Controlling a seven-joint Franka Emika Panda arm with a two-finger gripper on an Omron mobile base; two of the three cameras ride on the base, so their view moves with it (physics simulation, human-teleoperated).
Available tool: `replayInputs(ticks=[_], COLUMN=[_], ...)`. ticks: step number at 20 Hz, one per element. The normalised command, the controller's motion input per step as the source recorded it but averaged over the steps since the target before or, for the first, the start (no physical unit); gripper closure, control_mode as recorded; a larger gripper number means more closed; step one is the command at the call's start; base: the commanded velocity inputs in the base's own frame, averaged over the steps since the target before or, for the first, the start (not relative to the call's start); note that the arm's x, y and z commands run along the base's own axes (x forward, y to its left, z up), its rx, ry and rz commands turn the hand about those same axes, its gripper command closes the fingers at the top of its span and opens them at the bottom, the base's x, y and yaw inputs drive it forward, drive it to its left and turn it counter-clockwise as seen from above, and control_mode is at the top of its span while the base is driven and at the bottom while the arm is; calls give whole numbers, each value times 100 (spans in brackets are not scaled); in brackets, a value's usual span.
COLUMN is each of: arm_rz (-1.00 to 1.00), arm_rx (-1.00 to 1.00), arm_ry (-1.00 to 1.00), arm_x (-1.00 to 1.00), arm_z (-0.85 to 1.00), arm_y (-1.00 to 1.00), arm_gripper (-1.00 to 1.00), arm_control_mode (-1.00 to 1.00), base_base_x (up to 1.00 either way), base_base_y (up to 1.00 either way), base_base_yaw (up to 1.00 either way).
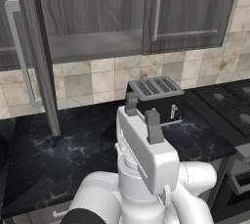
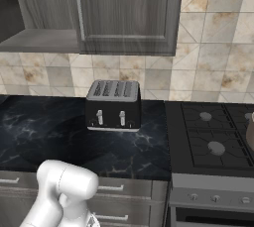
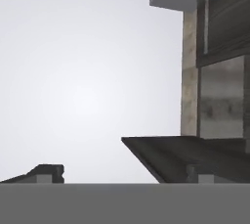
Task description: Open the cabinet and move the ladle to the pot. Then close the cabinet.
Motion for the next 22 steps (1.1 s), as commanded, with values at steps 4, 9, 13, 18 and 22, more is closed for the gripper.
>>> replayInputs(ticks=[4,9,13,18,22], arm_rz=[0,0,0,0,0], arm_rx=[30,16,7,2,0], arm_ry=[2,0,0,4,12], arm_x=[-10,-24,-62,-43,-8], arm_z=[-28,-25,-28,-5,0], arm_y=[30,59,55,56,92], arm_gripper=[-100,-100,-100,-100,-100], arm_control_mode=[-100,-100,-100,-100,-100], base_base_x=[0,0,0,0,0], base_base_y=[0,0,0,0,0], base_base_yaw=[0,0,0,0,0])
